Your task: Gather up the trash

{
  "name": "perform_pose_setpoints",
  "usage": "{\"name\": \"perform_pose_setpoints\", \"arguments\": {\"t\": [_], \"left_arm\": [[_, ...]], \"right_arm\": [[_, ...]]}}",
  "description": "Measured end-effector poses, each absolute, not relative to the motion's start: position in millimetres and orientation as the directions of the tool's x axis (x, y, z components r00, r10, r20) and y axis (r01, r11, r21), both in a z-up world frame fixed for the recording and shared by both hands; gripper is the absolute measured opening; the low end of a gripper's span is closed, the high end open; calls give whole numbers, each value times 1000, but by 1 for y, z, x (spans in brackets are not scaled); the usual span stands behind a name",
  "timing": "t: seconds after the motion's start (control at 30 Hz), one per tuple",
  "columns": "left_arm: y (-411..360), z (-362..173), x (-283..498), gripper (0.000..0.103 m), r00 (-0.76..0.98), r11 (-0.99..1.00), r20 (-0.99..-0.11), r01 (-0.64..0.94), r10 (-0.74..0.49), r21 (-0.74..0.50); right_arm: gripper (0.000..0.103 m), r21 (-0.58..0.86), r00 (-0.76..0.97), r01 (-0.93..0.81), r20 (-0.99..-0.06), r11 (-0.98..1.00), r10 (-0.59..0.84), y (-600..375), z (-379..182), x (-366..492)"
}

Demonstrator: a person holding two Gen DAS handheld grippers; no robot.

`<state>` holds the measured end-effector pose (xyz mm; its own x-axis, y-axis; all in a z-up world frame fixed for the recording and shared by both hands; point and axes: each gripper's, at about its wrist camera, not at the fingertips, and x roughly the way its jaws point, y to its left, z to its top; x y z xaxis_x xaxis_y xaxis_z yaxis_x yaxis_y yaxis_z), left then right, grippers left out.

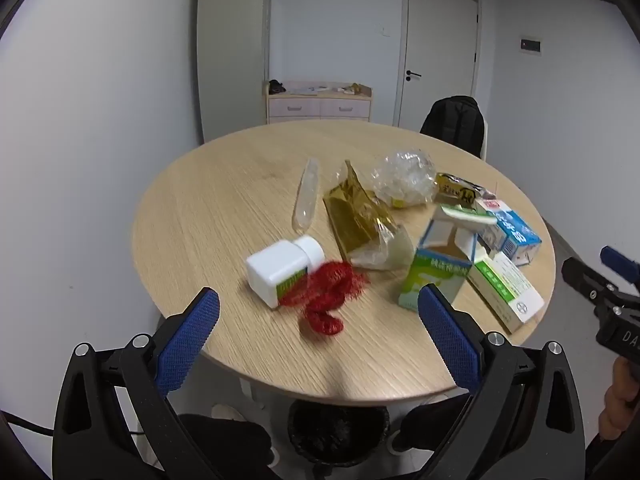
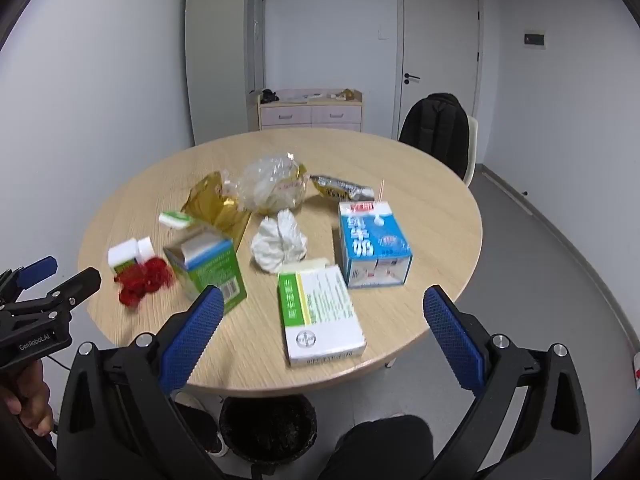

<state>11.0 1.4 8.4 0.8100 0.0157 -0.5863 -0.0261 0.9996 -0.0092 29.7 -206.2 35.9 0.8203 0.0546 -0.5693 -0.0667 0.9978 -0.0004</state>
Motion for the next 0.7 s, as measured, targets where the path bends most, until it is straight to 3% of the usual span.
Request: {"name": "perform_pose_setpoints", "arguments": {"t": [0.2, 0.7], "left_arm": [[11, 18, 19, 97, 817, 999, -576, -43, 16, -33], [5, 17, 18, 97, 816, 999, -578, -35, 17, -20]], "right_arm": [[96, 14, 829, -65, -556, 998, 62, -209, 54, 43], [96, 13, 812, -71, -580, 997, 65, -208, 35, 45]]}}
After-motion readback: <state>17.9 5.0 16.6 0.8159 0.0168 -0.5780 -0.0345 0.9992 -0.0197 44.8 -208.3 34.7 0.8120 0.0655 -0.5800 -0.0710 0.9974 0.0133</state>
